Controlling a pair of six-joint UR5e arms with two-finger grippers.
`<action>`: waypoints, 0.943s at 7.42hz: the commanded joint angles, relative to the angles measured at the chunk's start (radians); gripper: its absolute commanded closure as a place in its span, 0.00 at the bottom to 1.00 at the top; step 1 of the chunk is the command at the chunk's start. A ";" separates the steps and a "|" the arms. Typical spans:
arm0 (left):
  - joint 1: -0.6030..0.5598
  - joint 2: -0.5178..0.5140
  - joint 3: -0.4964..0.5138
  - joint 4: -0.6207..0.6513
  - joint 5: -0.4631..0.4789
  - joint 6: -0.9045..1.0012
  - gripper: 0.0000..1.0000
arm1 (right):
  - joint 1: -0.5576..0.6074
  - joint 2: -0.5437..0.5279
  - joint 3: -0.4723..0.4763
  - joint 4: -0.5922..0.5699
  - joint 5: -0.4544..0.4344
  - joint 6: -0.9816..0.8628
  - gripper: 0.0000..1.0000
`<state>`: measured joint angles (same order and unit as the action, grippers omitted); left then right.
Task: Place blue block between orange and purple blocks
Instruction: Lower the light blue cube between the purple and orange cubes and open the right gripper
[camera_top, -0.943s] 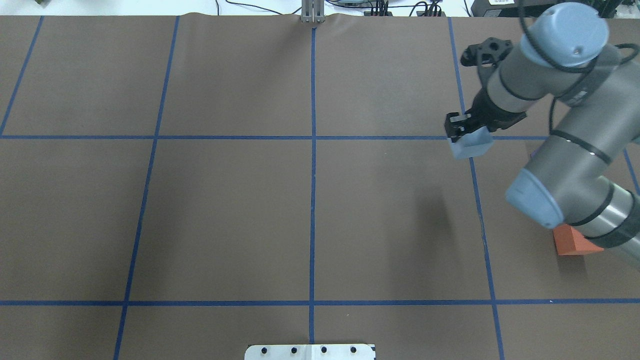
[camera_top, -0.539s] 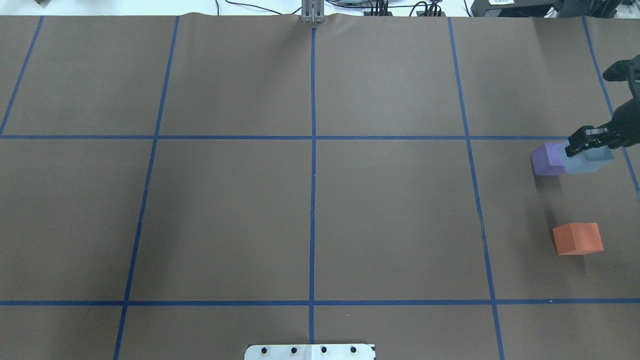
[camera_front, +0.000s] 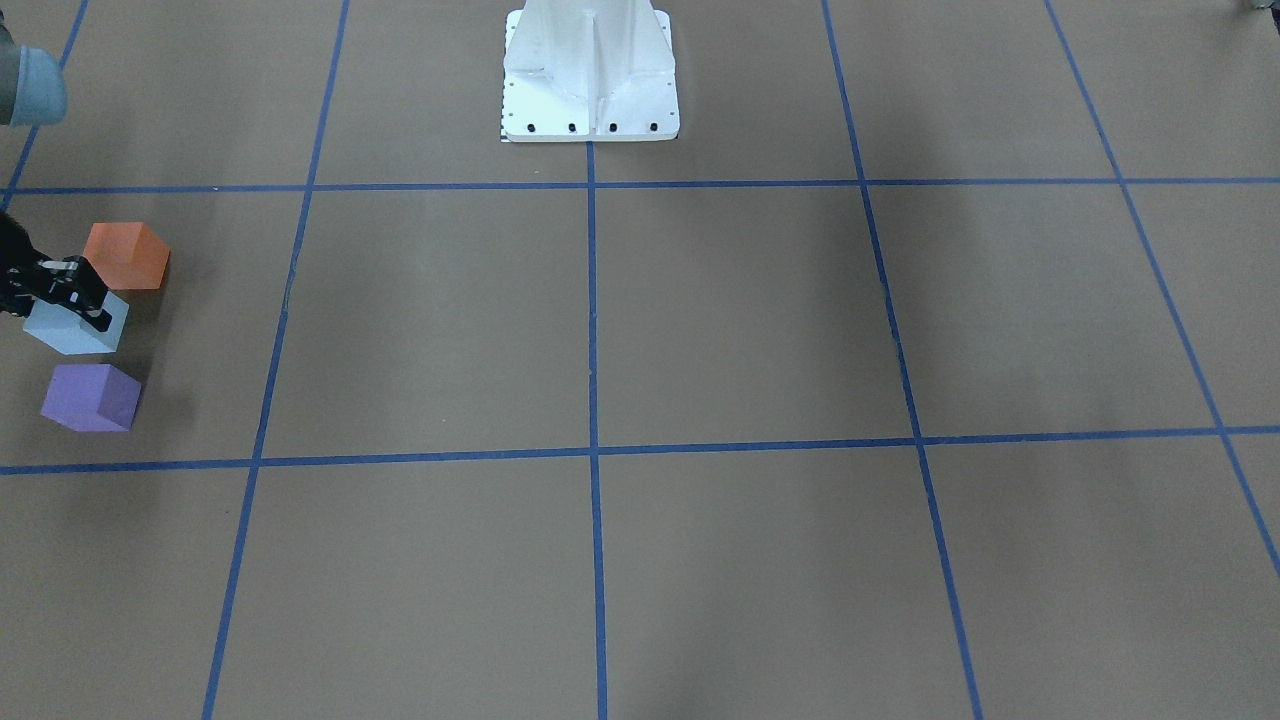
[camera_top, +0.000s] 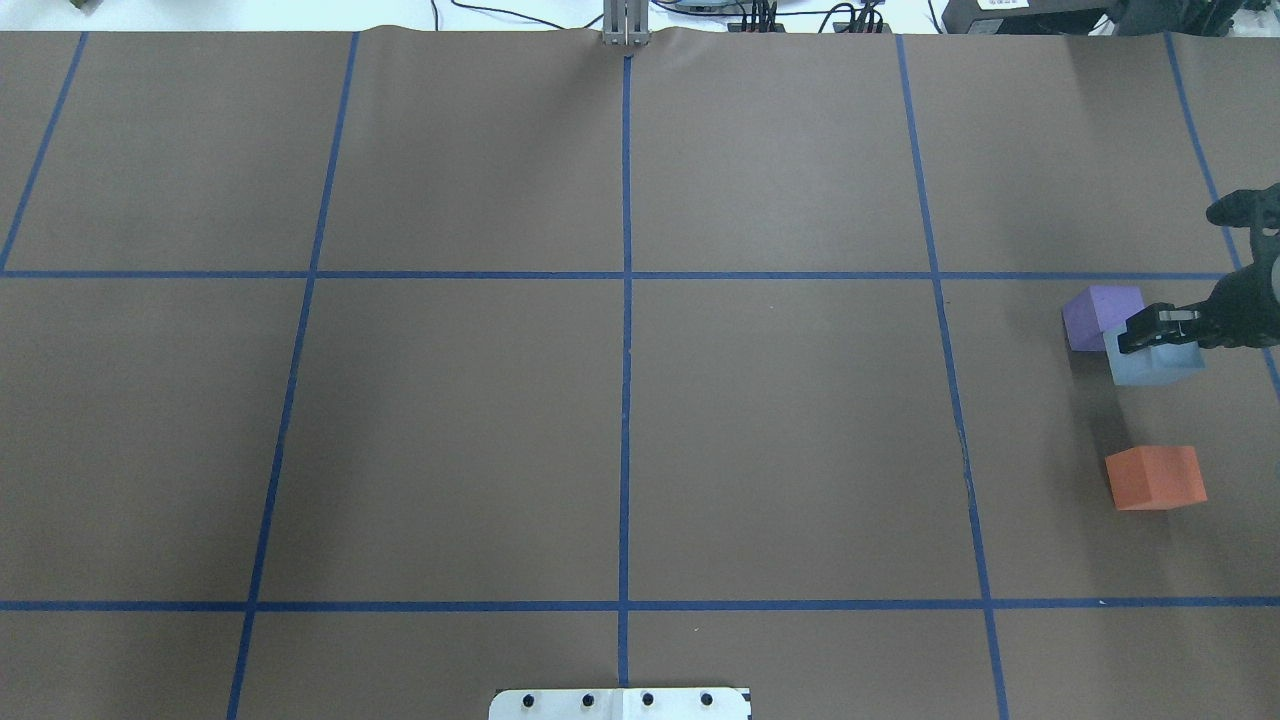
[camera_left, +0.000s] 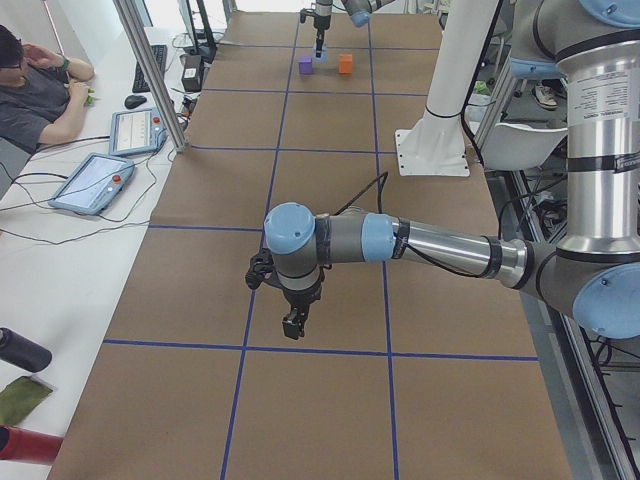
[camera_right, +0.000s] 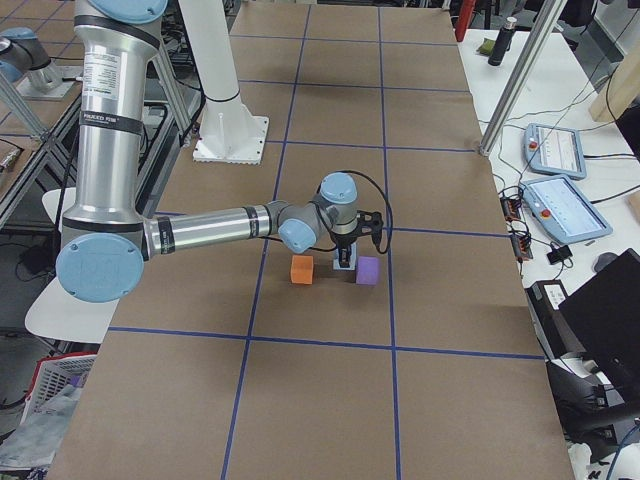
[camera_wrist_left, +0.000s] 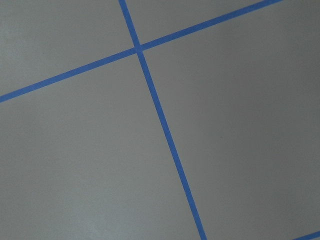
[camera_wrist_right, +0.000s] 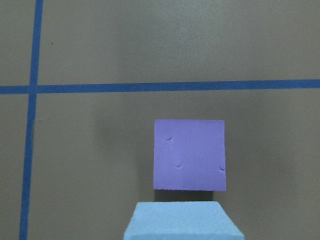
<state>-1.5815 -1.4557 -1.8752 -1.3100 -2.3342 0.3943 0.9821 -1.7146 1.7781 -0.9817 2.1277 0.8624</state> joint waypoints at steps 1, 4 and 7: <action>0.000 0.000 0.001 0.000 -0.007 0.000 0.00 | -0.062 -0.052 -0.016 0.093 -0.047 0.058 1.00; 0.000 0.002 0.001 0.000 -0.008 0.000 0.00 | -0.072 -0.042 -0.038 0.095 -0.048 0.049 0.83; 0.000 0.002 -0.001 0.000 -0.008 0.001 0.00 | -0.071 -0.040 -0.037 0.095 -0.049 0.043 0.00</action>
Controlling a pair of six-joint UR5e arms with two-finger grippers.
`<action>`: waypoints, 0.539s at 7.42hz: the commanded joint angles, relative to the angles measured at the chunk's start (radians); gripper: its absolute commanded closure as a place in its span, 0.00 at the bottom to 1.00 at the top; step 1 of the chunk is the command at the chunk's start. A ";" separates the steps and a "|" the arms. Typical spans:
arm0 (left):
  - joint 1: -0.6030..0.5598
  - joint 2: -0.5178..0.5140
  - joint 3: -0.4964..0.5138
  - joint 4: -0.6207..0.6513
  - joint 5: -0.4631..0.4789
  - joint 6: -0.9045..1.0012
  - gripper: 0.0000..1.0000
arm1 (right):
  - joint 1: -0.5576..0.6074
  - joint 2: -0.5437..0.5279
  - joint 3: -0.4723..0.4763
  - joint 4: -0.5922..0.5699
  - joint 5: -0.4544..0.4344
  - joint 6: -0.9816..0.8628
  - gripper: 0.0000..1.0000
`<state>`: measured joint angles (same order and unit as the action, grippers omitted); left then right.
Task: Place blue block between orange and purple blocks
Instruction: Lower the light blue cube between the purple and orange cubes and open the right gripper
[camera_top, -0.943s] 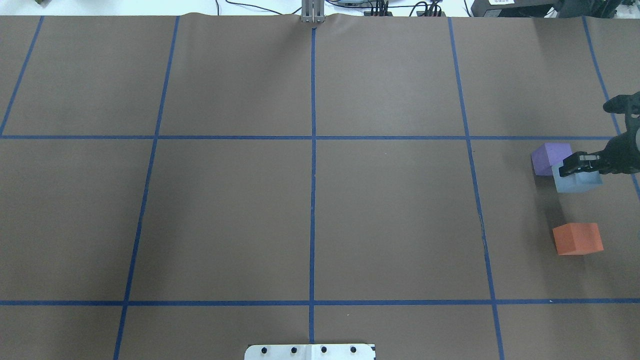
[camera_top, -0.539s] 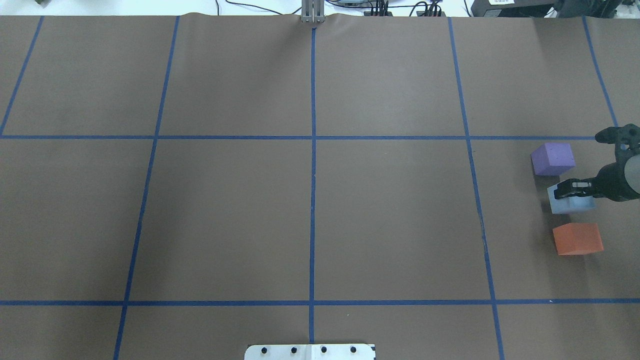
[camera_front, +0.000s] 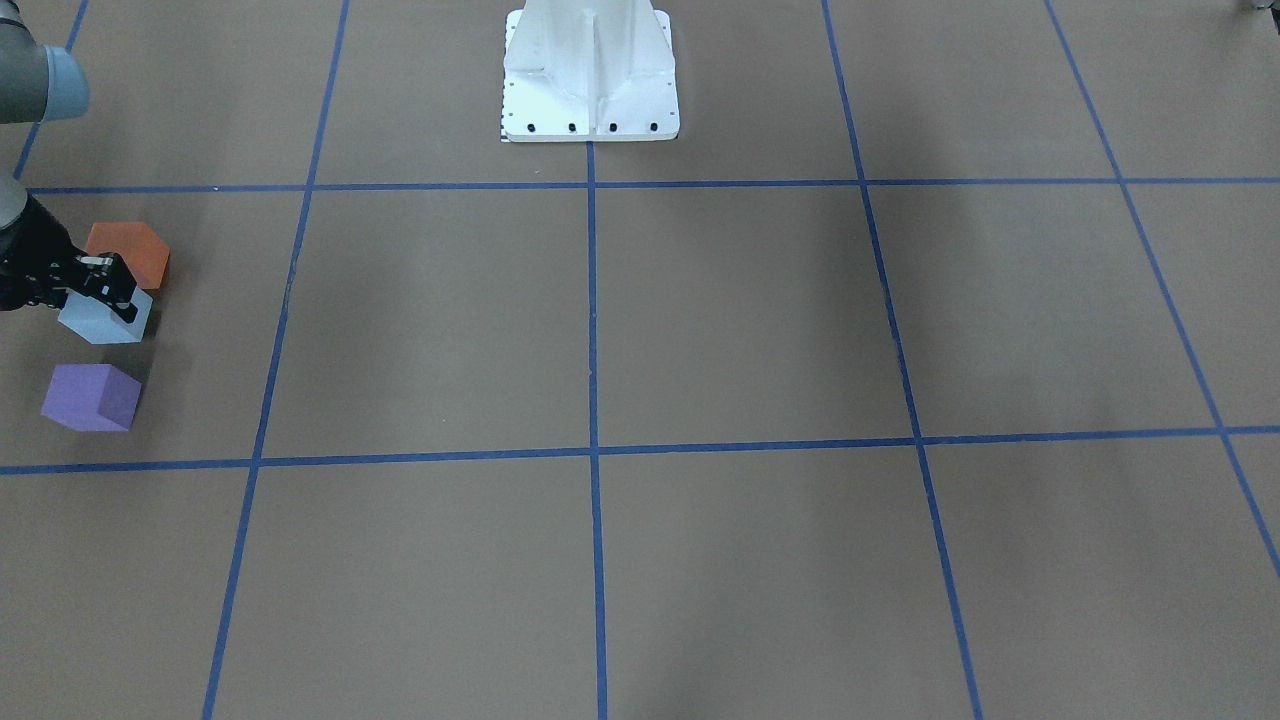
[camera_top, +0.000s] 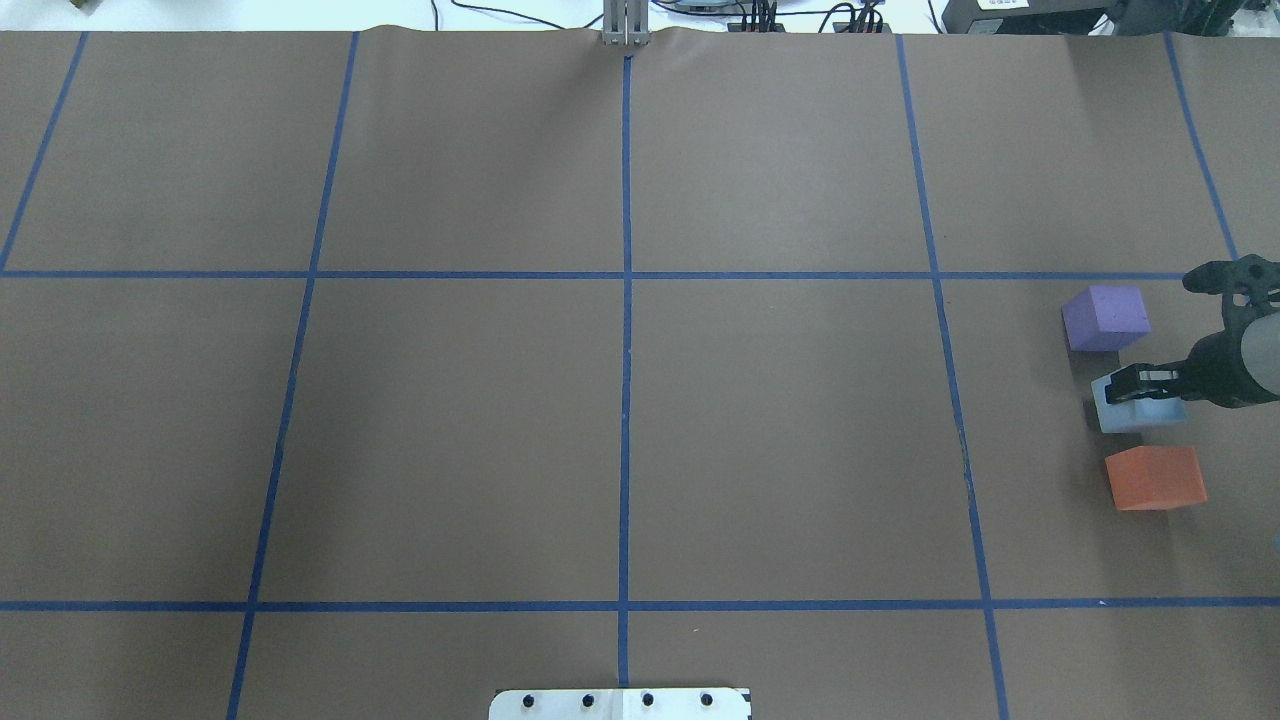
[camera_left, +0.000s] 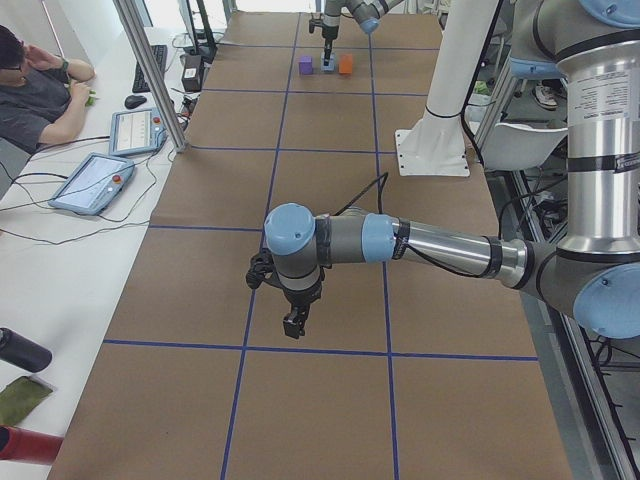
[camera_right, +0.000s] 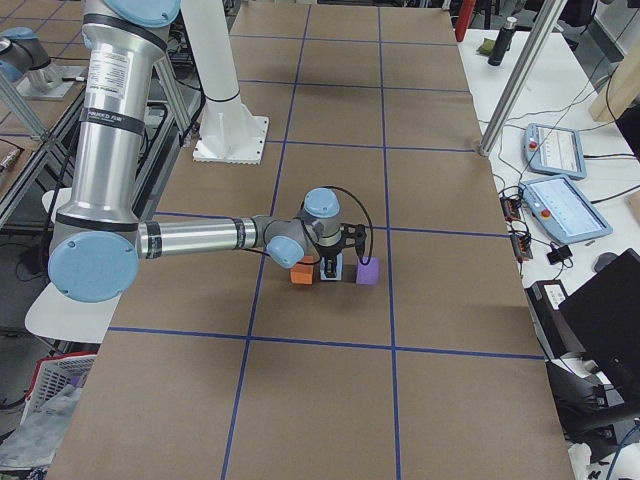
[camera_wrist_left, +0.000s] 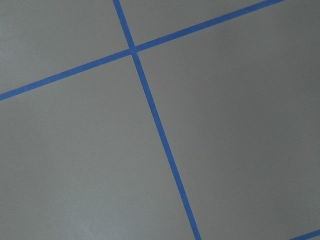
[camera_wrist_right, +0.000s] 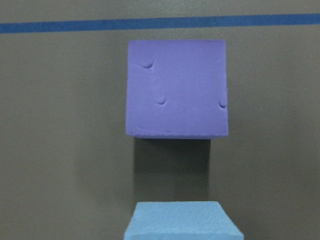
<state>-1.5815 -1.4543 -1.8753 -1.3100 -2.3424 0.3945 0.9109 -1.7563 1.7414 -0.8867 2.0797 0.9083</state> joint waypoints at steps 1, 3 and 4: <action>0.000 0.000 -0.001 0.000 0.000 0.001 0.00 | 0.000 0.001 0.009 -0.001 0.000 -0.008 0.00; -0.002 0.000 -0.001 0.000 0.000 0.001 0.00 | 0.034 -0.005 0.049 -0.023 0.025 -0.051 0.00; 0.000 0.000 0.001 0.000 0.000 0.001 0.00 | 0.102 -0.006 0.053 -0.065 0.099 -0.143 0.00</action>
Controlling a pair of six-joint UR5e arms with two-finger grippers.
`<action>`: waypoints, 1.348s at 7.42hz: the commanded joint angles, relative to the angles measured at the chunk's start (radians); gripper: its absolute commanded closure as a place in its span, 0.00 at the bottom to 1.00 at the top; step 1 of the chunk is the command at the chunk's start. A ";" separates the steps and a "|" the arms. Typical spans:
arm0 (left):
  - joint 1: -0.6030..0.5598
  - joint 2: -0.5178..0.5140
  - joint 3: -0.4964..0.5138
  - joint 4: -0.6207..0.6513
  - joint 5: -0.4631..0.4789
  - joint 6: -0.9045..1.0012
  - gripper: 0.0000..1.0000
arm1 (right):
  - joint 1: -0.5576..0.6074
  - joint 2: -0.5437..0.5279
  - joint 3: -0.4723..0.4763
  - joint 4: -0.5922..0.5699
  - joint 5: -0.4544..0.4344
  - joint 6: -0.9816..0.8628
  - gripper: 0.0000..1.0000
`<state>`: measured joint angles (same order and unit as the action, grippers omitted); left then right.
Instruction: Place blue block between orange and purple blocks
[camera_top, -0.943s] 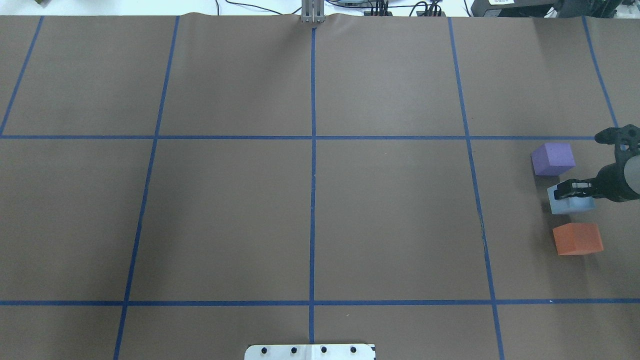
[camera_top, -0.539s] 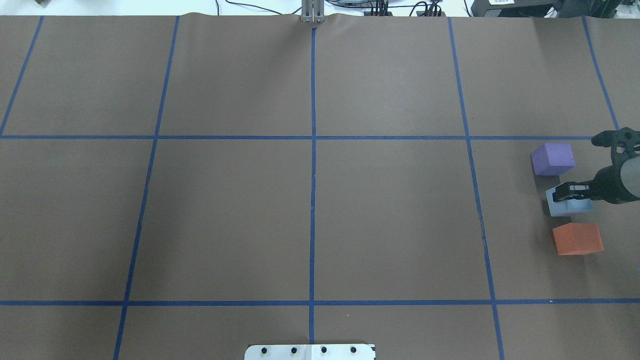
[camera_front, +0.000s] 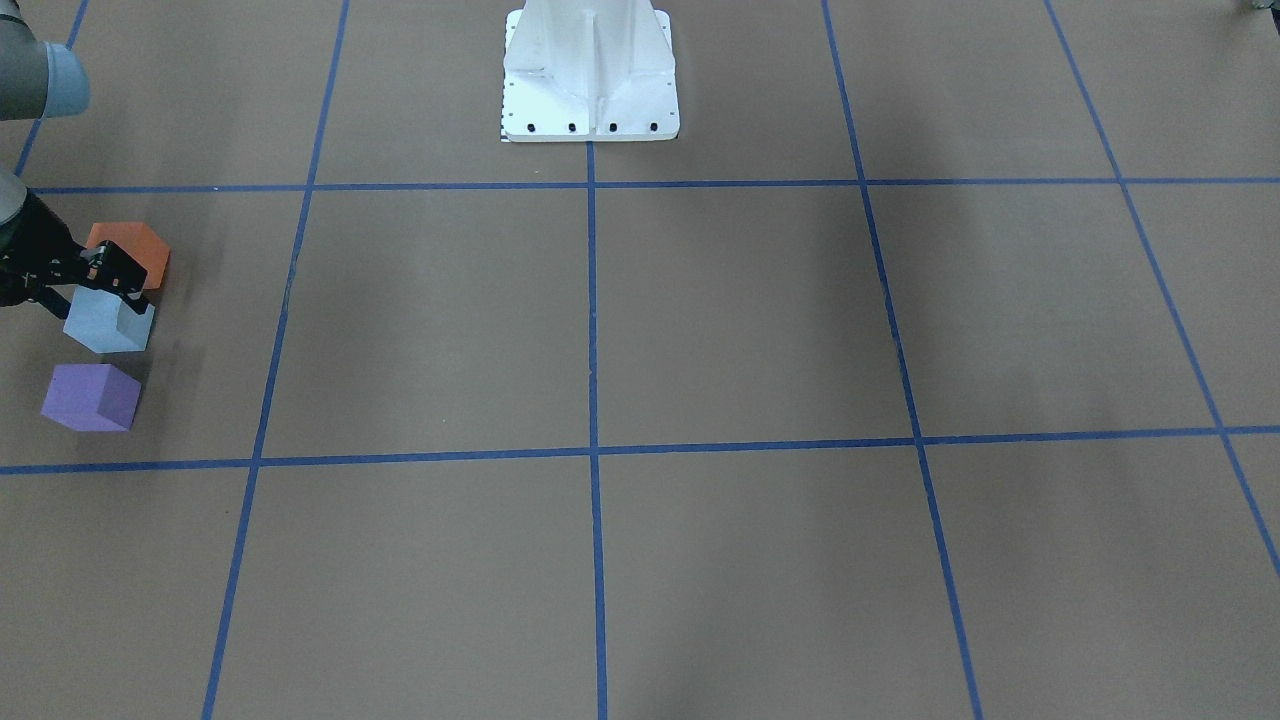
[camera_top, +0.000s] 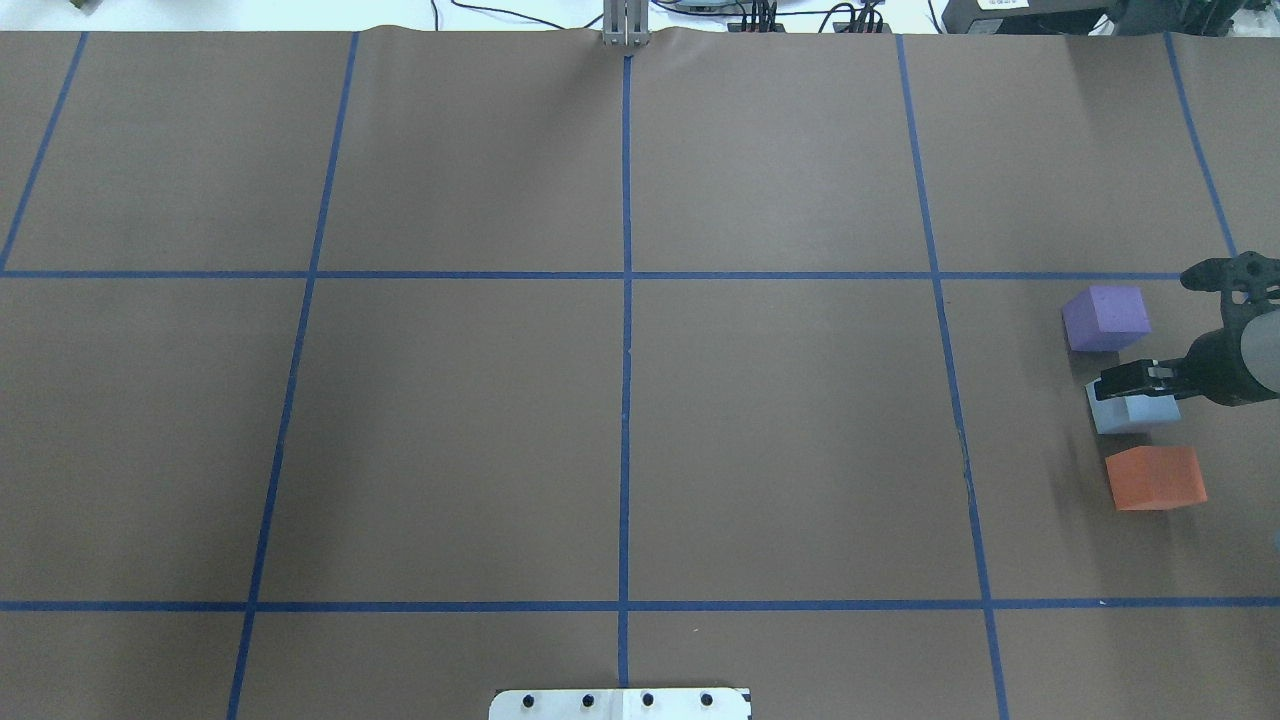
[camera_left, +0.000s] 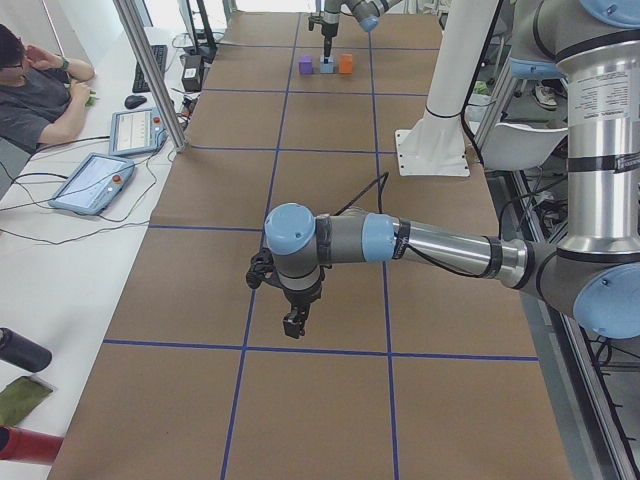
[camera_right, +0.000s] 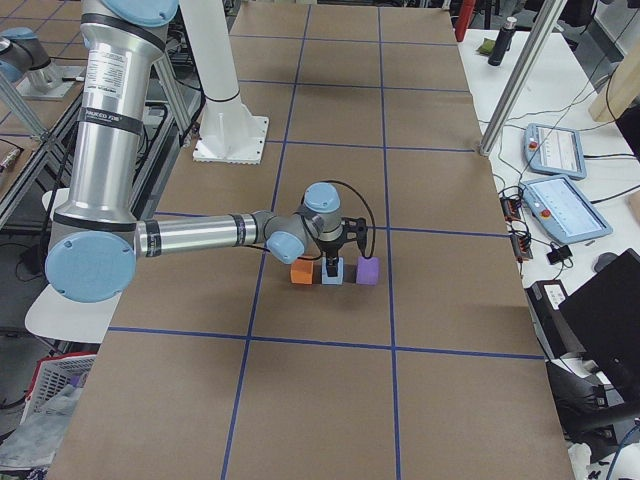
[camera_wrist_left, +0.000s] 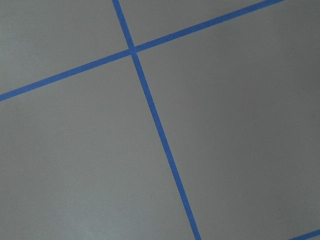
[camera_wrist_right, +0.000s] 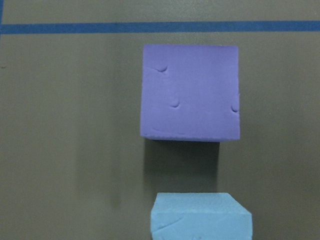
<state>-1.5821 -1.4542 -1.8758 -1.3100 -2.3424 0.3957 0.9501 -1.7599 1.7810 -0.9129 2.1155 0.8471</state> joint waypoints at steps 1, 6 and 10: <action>0.001 0.000 0.001 0.000 0.000 0.000 0.00 | 0.176 -0.001 0.026 -0.145 0.127 -0.276 0.00; -0.001 -0.002 0.006 0.000 0.003 -0.005 0.00 | 0.565 0.065 0.138 -0.831 0.196 -1.025 0.00; -0.006 -0.020 0.026 -0.026 0.012 -0.002 0.00 | 0.568 0.051 0.135 -0.831 0.198 -1.022 0.00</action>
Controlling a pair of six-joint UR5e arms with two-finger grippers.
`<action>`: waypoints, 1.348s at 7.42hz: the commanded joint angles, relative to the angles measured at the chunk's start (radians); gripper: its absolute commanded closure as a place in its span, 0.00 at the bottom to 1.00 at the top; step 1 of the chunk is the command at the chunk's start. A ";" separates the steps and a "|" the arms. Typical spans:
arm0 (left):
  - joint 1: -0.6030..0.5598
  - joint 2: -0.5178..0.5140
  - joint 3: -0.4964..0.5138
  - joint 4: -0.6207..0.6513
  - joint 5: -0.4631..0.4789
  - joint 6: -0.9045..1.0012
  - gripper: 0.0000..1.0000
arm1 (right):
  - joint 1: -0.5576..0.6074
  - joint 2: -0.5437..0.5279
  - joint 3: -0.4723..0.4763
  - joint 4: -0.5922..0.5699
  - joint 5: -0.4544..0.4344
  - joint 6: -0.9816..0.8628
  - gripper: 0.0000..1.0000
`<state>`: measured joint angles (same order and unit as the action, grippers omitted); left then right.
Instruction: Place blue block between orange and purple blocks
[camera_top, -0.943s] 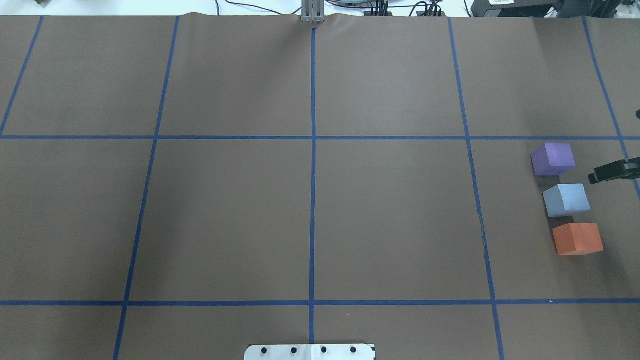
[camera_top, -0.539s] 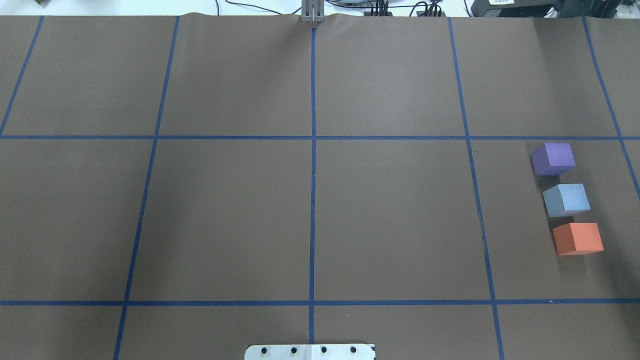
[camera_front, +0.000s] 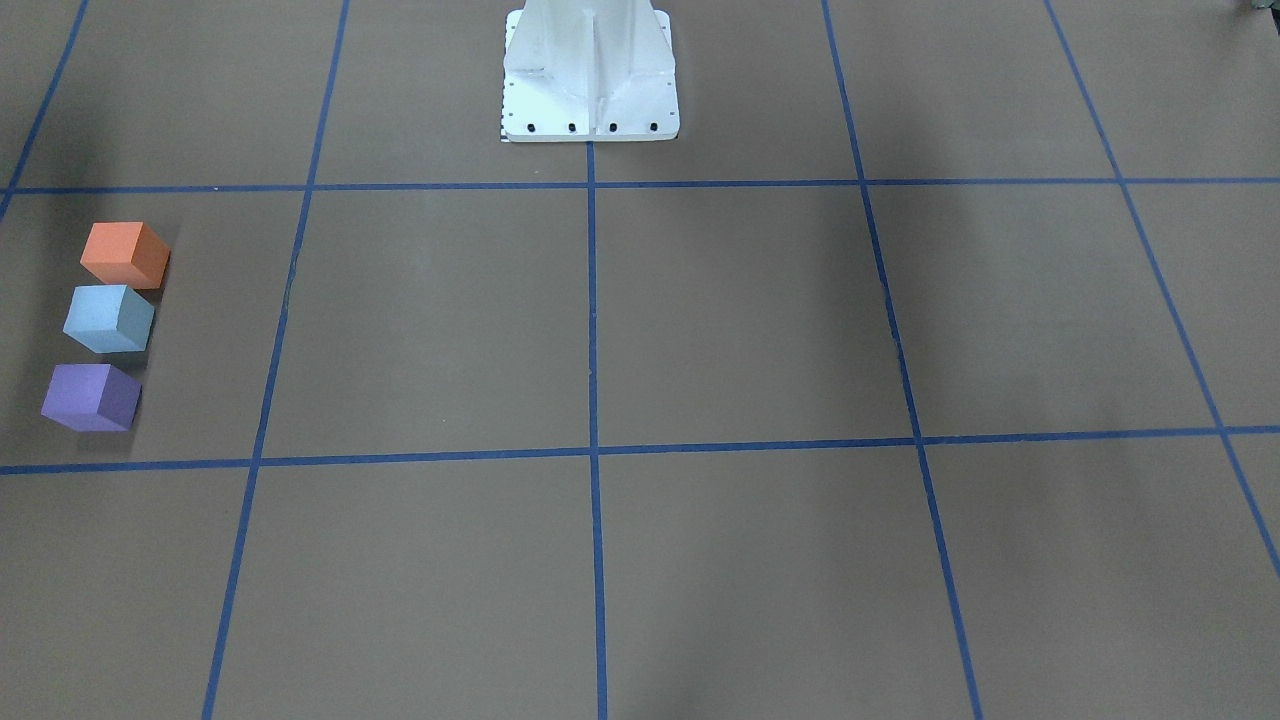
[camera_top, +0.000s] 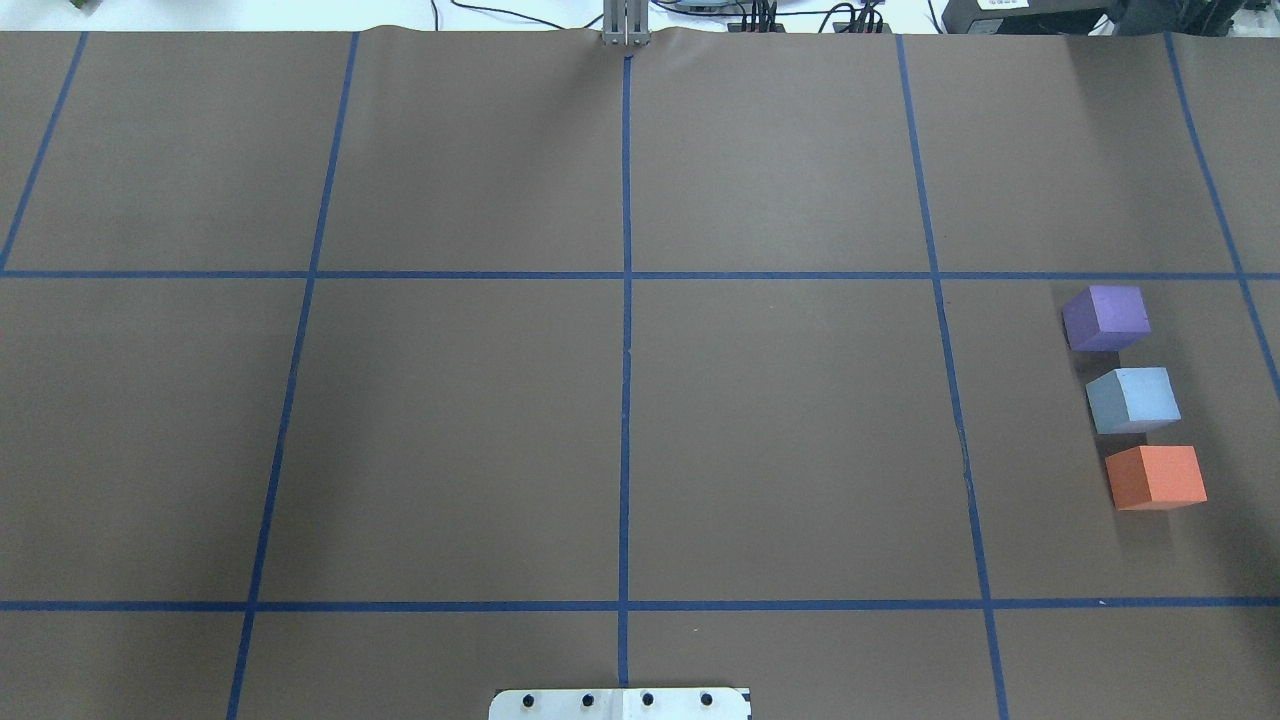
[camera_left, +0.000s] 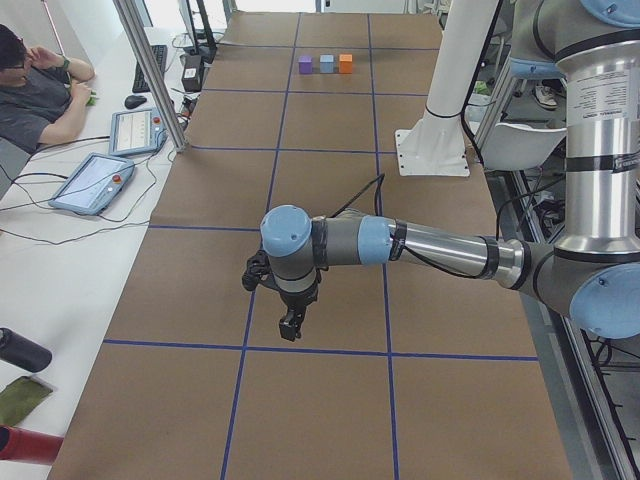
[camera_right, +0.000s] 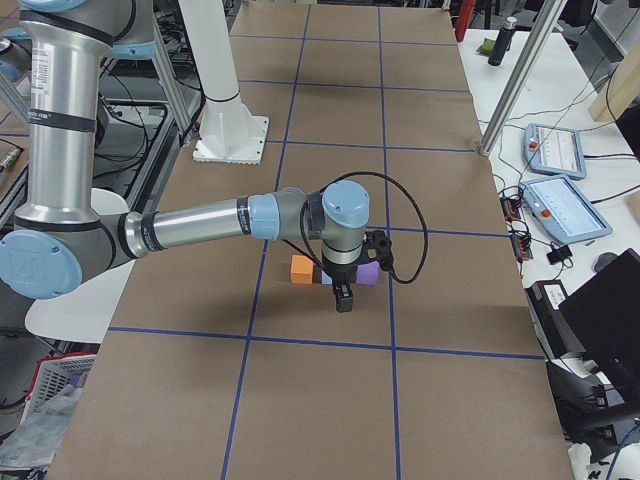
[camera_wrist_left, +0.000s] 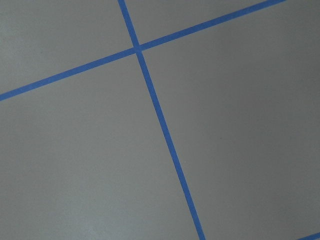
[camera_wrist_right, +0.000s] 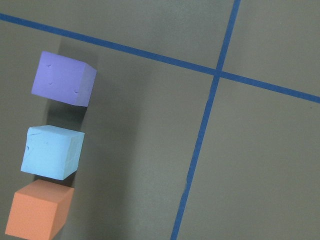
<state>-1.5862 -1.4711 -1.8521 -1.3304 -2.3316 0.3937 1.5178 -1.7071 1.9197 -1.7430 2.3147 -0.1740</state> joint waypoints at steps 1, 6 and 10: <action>-0.001 -0.003 0.001 -0.007 0.002 0.008 0.00 | 0.001 0.000 -0.004 -0.001 -0.003 -0.001 0.00; -0.003 0.002 -0.003 -0.019 0.003 0.004 0.00 | 0.001 -0.002 -0.002 -0.001 -0.004 0.001 0.00; -0.003 0.006 -0.003 -0.019 0.003 0.002 0.00 | 0.001 -0.002 -0.002 -0.001 -0.004 0.001 0.00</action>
<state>-1.5892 -1.4664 -1.8539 -1.3499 -2.3286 0.3970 1.5187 -1.7088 1.9174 -1.7436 2.3102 -0.1733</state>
